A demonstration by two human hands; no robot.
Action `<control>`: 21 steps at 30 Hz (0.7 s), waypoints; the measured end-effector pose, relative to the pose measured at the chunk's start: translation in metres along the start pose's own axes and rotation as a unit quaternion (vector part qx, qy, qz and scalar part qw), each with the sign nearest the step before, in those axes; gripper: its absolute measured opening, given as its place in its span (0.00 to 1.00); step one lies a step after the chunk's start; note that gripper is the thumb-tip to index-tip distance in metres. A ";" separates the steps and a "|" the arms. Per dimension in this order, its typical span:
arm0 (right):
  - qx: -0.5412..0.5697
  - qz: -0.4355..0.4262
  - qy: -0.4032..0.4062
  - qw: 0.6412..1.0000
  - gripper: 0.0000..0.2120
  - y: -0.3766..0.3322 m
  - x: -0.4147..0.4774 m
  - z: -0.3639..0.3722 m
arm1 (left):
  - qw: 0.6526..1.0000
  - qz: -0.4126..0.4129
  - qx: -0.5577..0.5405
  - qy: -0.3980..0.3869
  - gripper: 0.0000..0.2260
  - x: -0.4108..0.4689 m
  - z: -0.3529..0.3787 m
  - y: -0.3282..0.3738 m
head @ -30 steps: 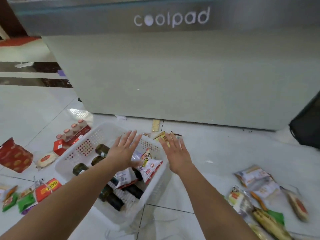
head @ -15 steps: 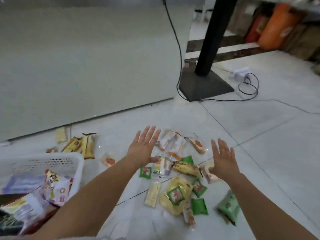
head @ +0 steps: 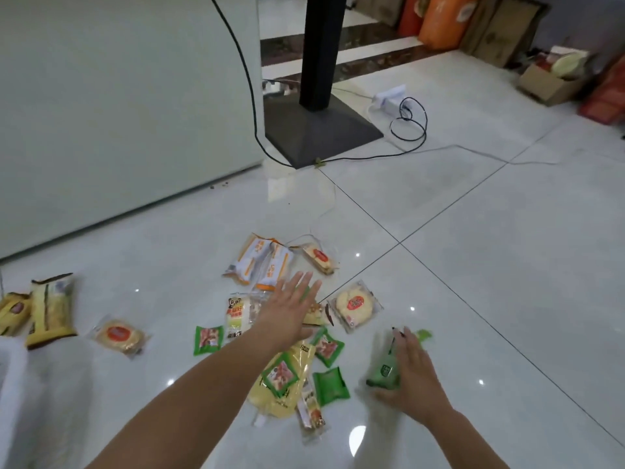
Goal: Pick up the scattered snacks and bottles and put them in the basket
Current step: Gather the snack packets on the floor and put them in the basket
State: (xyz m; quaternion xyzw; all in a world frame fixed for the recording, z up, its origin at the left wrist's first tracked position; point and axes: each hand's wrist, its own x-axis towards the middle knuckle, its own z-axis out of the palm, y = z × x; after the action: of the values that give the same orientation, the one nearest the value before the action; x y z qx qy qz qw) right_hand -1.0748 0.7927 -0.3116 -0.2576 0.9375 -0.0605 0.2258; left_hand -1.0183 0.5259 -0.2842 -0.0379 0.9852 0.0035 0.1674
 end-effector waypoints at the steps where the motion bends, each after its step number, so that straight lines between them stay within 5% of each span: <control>1: 0.006 -0.005 -0.009 1.000 0.59 -0.003 -0.001 0.010 | 1.000 -0.007 -0.005 0.001 0.37 0.002 0.004 -0.001; 6: -0.048 -0.046 0.025 0.997 0.57 0.003 -0.001 0.035 | 0.999 -0.007 -0.011 -0.031 0.30 0.004 0.029 0.002; 13: -0.121 -0.026 0.097 0.988 0.37 0.004 -0.004 0.043 | 1.000 -0.022 -0.018 -0.004 0.33 0.011 0.038 0.016; 18: -0.121 -0.034 0.092 0.988 0.48 0.003 -0.005 0.036 | 1.000 -0.021 0.012 -0.013 0.34 0.002 0.029 0.025; 21: -0.118 -0.055 0.085 0.988 0.46 -0.001 -0.002 0.008 | 0.999 -0.049 -0.015 0.006 0.32 0.000 0.003 0.012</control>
State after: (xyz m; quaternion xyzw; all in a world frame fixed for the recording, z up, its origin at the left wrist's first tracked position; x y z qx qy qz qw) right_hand -1.0685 0.7927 -0.3177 -0.3277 0.9382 0.0162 0.1100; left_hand -1.0185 0.5383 -0.2876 -0.0891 0.9829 0.0100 0.1606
